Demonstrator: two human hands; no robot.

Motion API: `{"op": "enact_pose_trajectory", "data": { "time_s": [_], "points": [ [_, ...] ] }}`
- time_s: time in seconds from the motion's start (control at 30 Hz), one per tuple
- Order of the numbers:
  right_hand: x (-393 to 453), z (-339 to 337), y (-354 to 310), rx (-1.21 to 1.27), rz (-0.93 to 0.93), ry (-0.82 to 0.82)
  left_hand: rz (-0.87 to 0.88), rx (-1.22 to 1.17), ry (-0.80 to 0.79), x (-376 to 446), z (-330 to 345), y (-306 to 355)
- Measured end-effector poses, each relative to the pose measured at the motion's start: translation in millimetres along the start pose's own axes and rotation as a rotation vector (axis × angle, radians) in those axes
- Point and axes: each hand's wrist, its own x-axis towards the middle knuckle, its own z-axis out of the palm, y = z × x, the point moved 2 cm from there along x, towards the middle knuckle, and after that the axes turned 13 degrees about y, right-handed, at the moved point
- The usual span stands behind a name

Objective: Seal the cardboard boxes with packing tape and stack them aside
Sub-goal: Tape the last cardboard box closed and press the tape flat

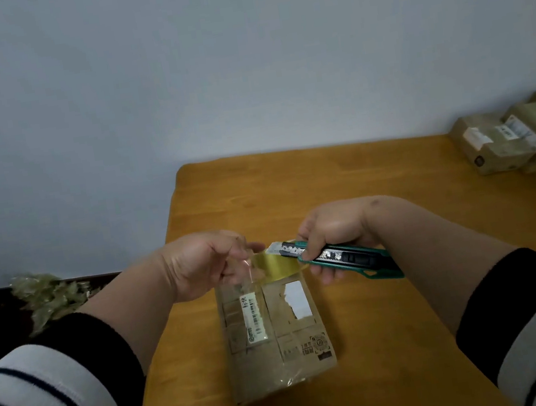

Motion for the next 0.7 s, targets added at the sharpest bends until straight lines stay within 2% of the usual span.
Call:
{"op": "enact_pose_trajectory", "data": {
  "time_s": [0.17,0.27,0.43,0.7],
  "points": [
    [4.3,2.0,2.7,0.035,0.000,-0.014,0.007,0.018,0.014,1.0,1.9,0.0],
    [5.3,0.8,2.4,0.051,-0.008,-0.012,0.009,-0.062,0.022,4.4,-2.0,0.3],
    [7.6,-2.9,-1.7,0.050,-0.028,0.065,0.005,-0.015,-0.012,8.8,-1.5,-0.2],
    [7.6,-7.5,-10.2,-0.072,-0.056,0.067,0.009,-0.044,-0.023,14.9,-0.5,3.4]
  ]
}}
